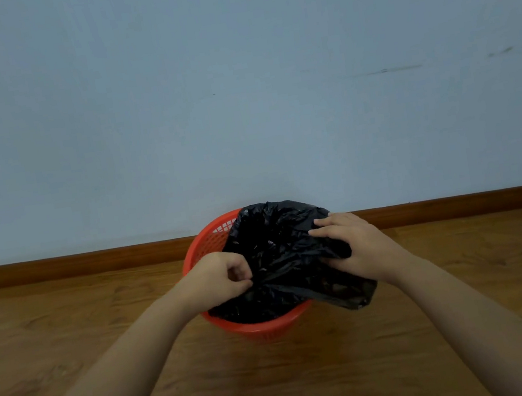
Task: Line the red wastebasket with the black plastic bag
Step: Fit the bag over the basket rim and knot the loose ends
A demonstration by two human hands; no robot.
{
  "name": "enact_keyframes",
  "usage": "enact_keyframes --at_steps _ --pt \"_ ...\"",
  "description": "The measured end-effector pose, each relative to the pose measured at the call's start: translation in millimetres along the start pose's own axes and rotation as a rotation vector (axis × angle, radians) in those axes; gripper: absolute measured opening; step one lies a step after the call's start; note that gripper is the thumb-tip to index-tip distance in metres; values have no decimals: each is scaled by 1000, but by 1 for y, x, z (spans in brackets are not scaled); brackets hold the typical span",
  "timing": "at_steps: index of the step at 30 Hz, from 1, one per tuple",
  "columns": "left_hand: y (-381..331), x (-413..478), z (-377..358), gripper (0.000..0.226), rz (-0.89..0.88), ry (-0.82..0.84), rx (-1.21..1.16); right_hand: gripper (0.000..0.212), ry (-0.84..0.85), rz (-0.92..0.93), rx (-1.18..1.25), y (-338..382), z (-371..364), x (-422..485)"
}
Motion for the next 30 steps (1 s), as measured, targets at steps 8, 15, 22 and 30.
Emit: enact_keyframes --at_steps 8,15,22,30 --pt "81 -37 45 24 219 -156 -33 54 34 60 28 29 -30 29" --pt "136 -63 37 13 442 8 59 35 99 -10 159 40 -69 43" --pt "72 -22 50 68 183 -64 183 32 258 -132 324 40 -106 39" --pt "61 2 -9 69 222 57 108 33 357 -202 255 17 -108 18"
Point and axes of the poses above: each hand's wrist, its own x-axis towards the middle knuckle, its own z-axis out of the back of the hand, y = z × x, the point moved 9 cm from there along x, towards the middle knuckle, and after that the axes turned 15 degrees about x, right-handed, at the moved point
